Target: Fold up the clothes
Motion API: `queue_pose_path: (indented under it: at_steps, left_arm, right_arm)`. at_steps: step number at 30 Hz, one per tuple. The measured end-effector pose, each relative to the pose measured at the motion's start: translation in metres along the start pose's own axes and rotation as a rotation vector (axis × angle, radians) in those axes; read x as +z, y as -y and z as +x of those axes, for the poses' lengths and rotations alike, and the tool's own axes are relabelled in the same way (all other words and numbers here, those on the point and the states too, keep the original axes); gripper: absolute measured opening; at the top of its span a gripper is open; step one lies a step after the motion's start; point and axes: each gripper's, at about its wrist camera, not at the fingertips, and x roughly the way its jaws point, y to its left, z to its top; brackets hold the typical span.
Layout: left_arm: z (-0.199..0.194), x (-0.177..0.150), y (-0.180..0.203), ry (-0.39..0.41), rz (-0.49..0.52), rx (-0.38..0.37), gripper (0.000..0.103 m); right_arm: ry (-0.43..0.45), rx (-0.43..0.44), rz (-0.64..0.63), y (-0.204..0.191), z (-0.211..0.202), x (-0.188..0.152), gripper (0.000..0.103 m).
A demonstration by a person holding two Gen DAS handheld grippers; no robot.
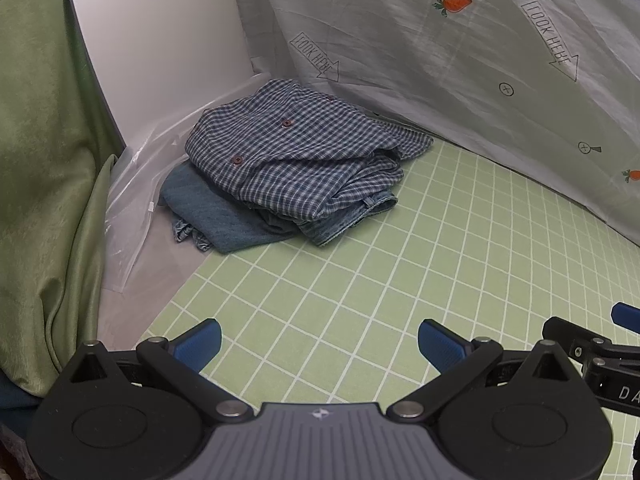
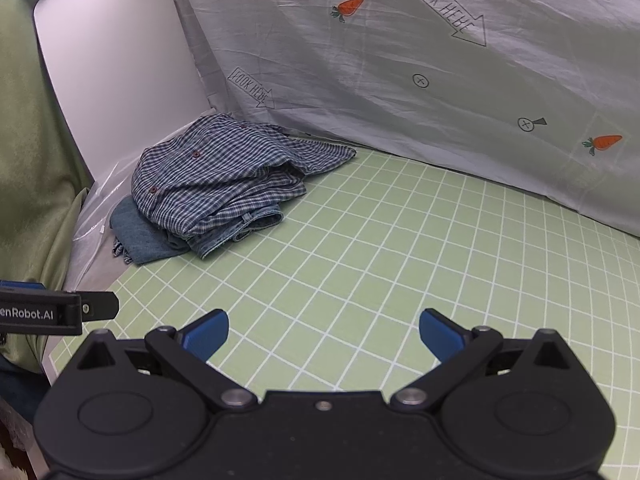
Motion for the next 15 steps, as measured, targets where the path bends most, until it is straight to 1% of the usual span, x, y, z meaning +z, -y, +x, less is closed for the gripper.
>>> queue_pose_path:
  at_steps: [9,15]
  left_arm:
    - [0.006,0.011,-0.002,0.008,-0.017,-0.010,0.103]
    - [0.019,0.030,-0.007,0.009,-0.031,0.009,0.103]
  right_arm:
    - [0.002,0.023,-0.053,-0.008,0.010,0.012,0.103]
    - [0.013,0.026,-0.082,-0.012,0.029,0.036,0.103]
